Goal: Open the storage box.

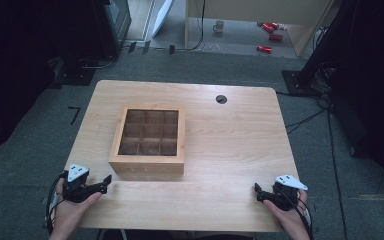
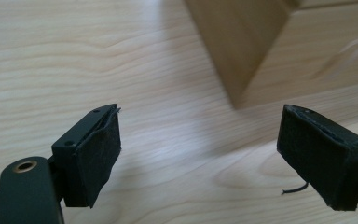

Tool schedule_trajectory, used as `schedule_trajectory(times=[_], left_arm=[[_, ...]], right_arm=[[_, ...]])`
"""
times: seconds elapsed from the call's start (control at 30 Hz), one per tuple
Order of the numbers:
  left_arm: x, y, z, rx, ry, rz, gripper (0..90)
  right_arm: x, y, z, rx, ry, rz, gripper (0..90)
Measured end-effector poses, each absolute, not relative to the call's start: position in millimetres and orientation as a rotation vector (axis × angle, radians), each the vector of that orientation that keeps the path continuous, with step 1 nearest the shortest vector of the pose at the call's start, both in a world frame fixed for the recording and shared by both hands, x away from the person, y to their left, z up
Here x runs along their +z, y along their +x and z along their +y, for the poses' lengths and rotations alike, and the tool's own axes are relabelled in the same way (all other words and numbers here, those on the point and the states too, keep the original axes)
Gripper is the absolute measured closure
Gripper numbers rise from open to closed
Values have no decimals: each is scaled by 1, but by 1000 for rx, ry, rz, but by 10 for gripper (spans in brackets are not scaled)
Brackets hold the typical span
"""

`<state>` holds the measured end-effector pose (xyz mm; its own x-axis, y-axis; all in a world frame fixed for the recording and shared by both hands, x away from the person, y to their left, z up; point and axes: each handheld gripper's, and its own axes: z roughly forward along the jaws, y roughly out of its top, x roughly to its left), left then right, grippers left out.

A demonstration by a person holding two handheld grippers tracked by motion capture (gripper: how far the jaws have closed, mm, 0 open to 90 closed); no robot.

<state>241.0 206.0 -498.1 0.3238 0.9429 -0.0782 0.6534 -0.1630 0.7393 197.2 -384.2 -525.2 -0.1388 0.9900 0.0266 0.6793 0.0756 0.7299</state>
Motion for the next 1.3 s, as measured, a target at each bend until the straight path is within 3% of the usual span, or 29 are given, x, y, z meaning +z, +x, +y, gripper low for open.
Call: schedule_trajectory(times=[0.4, 0.53, 0.63, 0.73, 1.1, 1.3], left_arm=[[-484, 248, 182, 492, 1916, 1269, 160], [-479, 252, 179, 466, 1923, 1247, 261], [-473, 256, 176, 439, 1925, 1210, 392], [-471, 258, 176, 448, 1919, 1229, 438], [-474, 265, 192, 322, 1884, 1193, 496], [-471, 270, 195, 318, 1932, 1140, 495]], right_arm=[[-515, 198, -370, 842, 1643, 1883, 134], [-503, 199, -362, 905, 1644, 1865, 137], [-492, 204, -351, 936, 1626, 1866, 138], [-485, 208, -341, 950, 1595, 1882, 139], [-464, 227, -292, 1025, 1482, 1950, 145], [-457, 238, -259, 1038, 1408, 1998, 145]])
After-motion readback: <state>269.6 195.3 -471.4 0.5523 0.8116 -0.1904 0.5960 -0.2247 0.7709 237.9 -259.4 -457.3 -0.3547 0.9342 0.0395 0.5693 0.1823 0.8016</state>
